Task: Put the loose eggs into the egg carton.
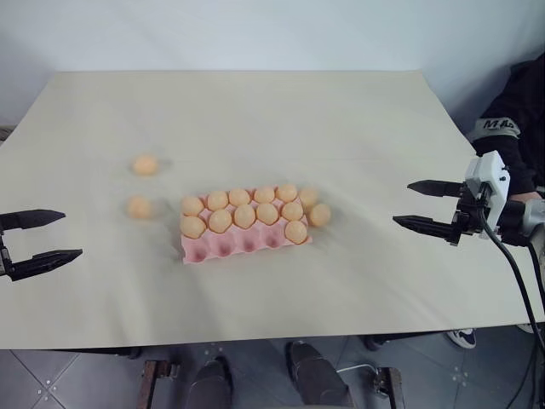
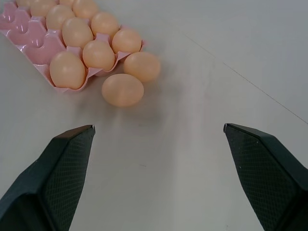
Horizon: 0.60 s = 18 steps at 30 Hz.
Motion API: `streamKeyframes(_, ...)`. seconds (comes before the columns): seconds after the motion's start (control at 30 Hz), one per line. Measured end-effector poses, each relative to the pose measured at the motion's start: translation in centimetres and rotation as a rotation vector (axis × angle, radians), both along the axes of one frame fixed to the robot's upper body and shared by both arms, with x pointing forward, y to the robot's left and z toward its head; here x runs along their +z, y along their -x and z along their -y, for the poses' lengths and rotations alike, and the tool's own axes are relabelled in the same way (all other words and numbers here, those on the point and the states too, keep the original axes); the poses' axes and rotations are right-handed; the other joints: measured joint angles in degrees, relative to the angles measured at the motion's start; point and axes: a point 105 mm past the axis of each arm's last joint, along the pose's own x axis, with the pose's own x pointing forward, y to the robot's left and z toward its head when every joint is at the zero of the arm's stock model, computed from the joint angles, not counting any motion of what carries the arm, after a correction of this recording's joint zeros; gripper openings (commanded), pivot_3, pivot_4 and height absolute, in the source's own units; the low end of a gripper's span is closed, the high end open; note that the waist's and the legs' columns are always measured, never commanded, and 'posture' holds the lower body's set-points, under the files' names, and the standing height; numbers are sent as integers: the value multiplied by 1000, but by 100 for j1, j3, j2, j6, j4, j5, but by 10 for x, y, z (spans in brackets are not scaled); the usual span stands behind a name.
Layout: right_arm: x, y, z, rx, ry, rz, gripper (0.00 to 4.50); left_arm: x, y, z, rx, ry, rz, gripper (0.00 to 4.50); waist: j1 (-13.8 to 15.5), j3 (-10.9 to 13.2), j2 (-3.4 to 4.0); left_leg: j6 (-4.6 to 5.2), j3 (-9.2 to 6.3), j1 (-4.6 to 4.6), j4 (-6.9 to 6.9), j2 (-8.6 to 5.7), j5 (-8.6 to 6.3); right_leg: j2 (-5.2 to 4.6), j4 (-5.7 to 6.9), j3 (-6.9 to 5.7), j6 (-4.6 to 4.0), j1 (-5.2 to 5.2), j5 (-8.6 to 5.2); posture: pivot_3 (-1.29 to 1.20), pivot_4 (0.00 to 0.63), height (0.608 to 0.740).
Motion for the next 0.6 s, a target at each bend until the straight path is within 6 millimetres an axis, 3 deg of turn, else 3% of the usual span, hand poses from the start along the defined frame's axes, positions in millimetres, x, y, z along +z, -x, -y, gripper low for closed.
streamKeyframes(0.5, 6, -3, -2, -17, -3, 13, 4500, 14, -1, 19, -141, 177, 96, 4467, 13, 0, 0, 0, -1, 0, 4, 0, 0, 2, 5, 0, 5, 0, 3, 0, 150, 740)
streamKeyframes(0.6, 10, -11, -11, -33, -47, 40, 4500, 14, -3, 24, -163, 197, 123, 4467, 3, 0, 0, 1, -2, 3, 6, 0, 1, 3, 9, 0, 6, 2, 3, 0, 150, 740)
